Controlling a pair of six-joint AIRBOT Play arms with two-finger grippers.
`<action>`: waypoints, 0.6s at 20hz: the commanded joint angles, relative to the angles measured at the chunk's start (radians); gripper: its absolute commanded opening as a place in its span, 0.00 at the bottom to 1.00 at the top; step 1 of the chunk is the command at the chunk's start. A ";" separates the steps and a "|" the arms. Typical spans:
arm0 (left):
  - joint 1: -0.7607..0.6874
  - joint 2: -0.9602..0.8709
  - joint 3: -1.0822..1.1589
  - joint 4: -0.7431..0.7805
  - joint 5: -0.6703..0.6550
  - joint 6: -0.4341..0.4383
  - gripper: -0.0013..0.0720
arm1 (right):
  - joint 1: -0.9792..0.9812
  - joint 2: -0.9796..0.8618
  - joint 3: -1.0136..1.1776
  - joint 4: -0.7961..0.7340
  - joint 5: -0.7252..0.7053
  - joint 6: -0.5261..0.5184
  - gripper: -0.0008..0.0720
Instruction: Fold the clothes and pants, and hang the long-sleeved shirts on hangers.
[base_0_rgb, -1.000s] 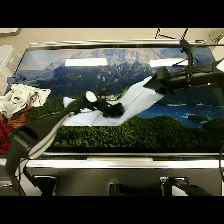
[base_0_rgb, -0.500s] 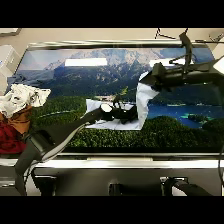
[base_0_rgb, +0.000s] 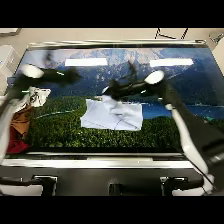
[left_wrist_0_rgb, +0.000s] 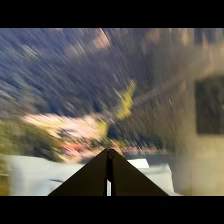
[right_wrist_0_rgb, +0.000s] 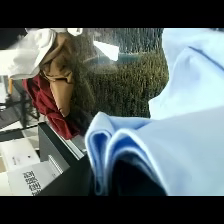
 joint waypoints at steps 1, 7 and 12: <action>0.190 0.236 0.000 0.097 -0.106 0.018 0.04 | 0.117 -0.196 0.001 0.179 -0.130 -0.019 0.08; 0.193 0.440 0.000 0.098 -0.115 0.093 0.04 | 0.152 -0.276 0.001 0.556 -0.211 -0.268 0.86; 0.191 0.443 0.000 0.098 -0.115 0.113 0.04 | -0.117 -0.105 0.001 0.272 -0.018 -0.195 0.87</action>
